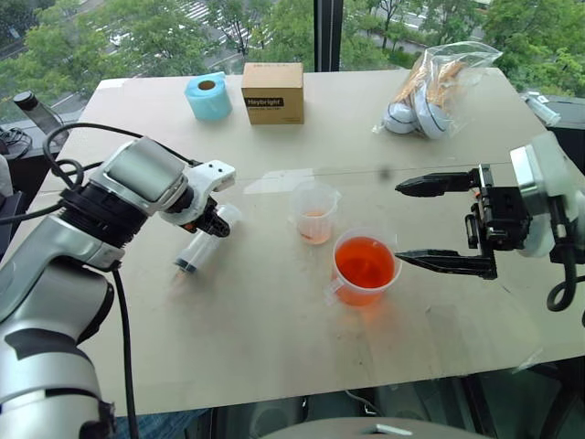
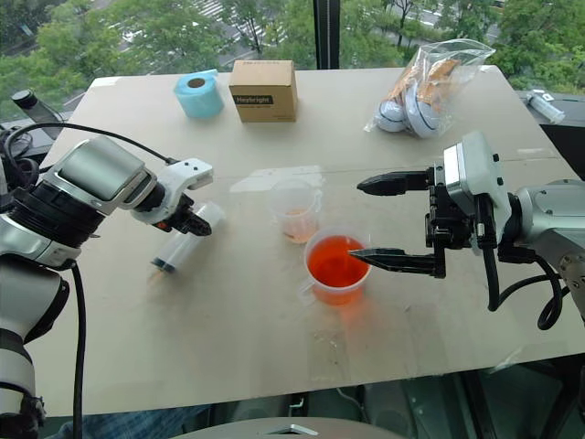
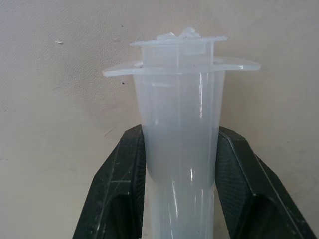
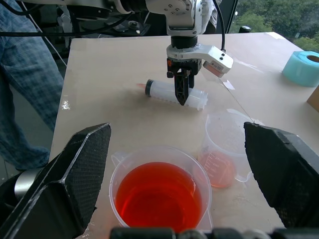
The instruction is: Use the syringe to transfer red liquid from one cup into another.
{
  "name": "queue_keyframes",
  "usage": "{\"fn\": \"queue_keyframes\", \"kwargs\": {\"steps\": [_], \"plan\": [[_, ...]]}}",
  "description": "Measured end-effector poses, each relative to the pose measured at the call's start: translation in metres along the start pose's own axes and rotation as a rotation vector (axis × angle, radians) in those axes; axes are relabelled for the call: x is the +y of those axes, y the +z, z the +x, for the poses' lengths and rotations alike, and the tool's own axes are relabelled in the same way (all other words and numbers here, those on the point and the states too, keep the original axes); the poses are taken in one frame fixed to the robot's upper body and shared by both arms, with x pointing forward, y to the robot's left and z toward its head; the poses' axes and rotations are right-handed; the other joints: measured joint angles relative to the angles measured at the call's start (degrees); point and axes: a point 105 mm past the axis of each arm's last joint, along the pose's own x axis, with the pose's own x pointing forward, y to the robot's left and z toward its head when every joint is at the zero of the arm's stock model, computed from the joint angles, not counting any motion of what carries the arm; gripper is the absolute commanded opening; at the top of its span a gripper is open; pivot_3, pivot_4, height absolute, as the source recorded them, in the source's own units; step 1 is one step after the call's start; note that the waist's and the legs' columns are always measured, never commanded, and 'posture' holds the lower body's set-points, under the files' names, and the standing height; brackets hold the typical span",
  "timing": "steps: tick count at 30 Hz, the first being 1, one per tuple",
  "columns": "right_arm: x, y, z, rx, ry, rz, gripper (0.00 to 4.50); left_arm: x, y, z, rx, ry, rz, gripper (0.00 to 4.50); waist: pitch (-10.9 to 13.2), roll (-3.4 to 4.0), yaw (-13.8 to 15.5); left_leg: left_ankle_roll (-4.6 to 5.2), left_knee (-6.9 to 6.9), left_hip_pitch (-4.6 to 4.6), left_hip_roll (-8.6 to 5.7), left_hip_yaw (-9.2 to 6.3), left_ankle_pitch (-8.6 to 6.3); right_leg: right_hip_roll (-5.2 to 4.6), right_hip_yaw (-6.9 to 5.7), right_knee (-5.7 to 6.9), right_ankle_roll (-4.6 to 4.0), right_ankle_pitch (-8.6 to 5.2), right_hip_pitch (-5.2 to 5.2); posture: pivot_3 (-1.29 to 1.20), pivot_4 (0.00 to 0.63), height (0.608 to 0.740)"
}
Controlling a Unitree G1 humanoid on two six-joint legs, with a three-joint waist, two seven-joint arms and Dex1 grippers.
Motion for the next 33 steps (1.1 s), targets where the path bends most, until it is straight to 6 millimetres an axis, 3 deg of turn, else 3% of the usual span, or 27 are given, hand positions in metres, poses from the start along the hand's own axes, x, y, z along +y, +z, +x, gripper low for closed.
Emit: {"fn": "queue_keyframes", "kwargs": {"steps": [9,13,16,19,22,27,33], "plan": [[0.0,-0.001,0.0,0.002,0.0,0.004,4.5,0.01,0.01,-0.011,-0.091,0.021,0.079,1.33,0.01,-0.01,-0.03,0.0,0.0,0.0,0.0,0.0,0.0,-0.01,0.0,-0.01,0.0,0.0,0.0,0.0,0.15,0.74],[0.0,-0.001,-0.001,0.005,0.001,0.018,4.5,0.02,0.024,-0.043,-0.227,0.025,0.084,1.33,0.02,-0.02,-0.05,0.0,0.0,-0.01,0.0,0.0,0.0,0.0,-0.02,-0.01,0.0,0.0,-0.01,0.0,0.15,0.74],[-0.003,0.001,-0.003,-0.008,-0.002,0.036,4.5,0.02,0.048,-0.089,-0.475,-0.022,0.078,1.33,0.02,-0.02,-0.02,0.0,0.03,-0.01,0.0,0.0,0.0,-0.02,-0.02,-0.01,0.0,0.0,0.0,0.0,0.15,0.74],[-0.013,0.012,-0.01,-0.046,-0.02,0.058,4.5,0.0,0.066,-0.133,-0.736,-0.147,0.153,1.33,0.02,-0.02,-0.03,0.01,0.03,-0.01,0.0,0.01,-0.01,-0.08,-0.02,-0.02,0.0,0.0,0.0,0.0,0.15,0.74],[-0.027,0.026,-0.021,-0.098,-0.057,0.06,4.5,-0.031,0.073,-0.153,-0.937,-0.314,0.259,1.33,0.01,-0.01,-0.08,0.0,0.05,0.02,0.01,-0.01,0.0,-0.33,-0.06,0.0,0.0,0.0,0.03,0.0,0.15,0.74],[-0.056,0.036,-0.043,-0.237,-0.187,0.133,4.5,-0.101,0.083,-0.151,-1.235,-0.61,0.368,1.33,0.01,-0.07,0.22,0.02,0.2,0.04,0.0,-0.17,-0.01,-0.39,-0.24,-0.06,0.01,0.01,0.32,0.0,0.15,0.74],[-0.065,0.043,-0.055,-0.295,-0.251,0.154,4.5,-0.15,0.089,-0.146,-1.378,-0.723,0.437,1.33,-0.02,0.0,-0.34,0.01,0.09,0.12,0.02,-0.11,-0.01,-0.34,-0.16,-0.05,0.02,0.02,0.31,0.0,0.15,0.74]]}}
